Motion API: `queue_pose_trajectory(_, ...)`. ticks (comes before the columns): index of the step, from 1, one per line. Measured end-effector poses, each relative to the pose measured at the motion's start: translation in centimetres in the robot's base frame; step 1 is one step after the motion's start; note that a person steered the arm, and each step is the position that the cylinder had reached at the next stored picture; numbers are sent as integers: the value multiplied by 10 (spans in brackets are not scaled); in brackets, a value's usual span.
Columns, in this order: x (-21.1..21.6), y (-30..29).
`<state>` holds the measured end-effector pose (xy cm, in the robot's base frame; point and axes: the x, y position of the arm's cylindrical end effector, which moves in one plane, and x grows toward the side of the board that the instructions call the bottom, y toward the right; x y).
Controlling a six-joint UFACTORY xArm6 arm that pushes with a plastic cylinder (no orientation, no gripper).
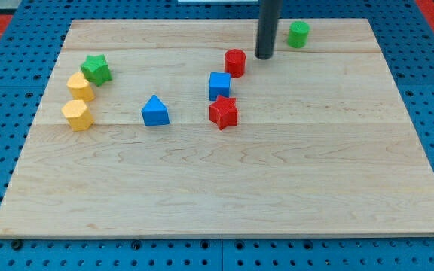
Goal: Move the green star to the top left side of the red circle
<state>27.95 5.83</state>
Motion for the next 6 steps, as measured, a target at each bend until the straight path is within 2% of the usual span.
queue_pose_trajectory(1, -26, -77)
queue_pose_trajectory(2, -34, -191)
queue_pose_trajectory(3, -10, -308)
queue_pose_trajectory(4, 69, -292)
queue_pose_trajectory(5, 78, -247)
queue_pose_trajectory(6, 29, -208)
